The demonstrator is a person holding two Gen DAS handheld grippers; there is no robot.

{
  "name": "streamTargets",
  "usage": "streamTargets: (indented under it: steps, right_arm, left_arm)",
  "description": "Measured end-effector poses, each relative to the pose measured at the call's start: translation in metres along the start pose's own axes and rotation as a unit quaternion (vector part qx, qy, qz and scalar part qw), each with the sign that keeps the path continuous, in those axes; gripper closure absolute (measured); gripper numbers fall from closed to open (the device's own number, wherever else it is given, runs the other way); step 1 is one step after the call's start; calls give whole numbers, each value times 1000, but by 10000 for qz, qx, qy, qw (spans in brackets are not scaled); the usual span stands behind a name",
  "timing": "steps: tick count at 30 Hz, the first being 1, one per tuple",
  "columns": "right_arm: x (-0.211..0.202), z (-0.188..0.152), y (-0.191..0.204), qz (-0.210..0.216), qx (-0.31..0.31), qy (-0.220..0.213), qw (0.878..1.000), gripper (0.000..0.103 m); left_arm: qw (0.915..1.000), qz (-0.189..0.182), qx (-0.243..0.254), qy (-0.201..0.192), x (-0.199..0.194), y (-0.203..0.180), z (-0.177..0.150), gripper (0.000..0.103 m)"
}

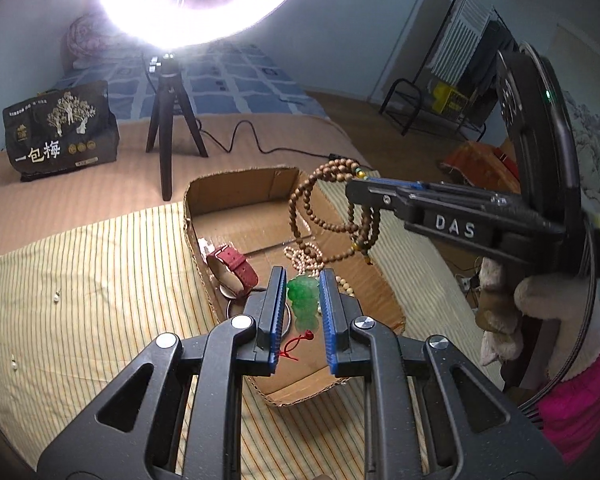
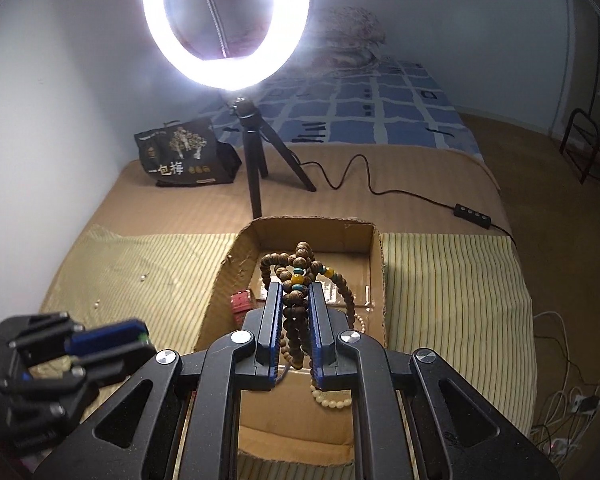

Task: Organize jewelry
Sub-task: 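Lift and carry the green pendant and brown bead strand in both grippers over the box, then open both grippers to drop the pendant and bead strand into the box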

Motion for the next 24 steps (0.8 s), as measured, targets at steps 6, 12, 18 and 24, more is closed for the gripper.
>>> streamTargets:
  steps: [6, 12, 18, 24]
  right_arm:
    - [18, -1, -6, -17, 104, 143, 9998, 92]
    - [35, -6, -16, -151, 188, 322, 9992, 92]
    - [45, -8, -20, -190, 200, 439, 9987, 92]
    - [53, -11, -16, -241, 67, 546, 9982, 92]
  left_arm:
    - [9998, 121, 32, 162, 17, 1, -6, 87]
    - [9988, 292, 116, 371, 36, 4, -12, 87]
    - [9979, 431, 163, 465, 47, 6, -15, 87]
    - [9972, 504, 200, 518, 51, 7, -16, 87]
Point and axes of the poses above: each gripper's, at about its wrist camera, not at the fingertips, and x roughly the way its jaws point, y to its left, z to its top, the point moved 4 cm from there along x, roughly the way its jaws point, and after that the axes turned 1 degree about -z, right-handed, at the moved point
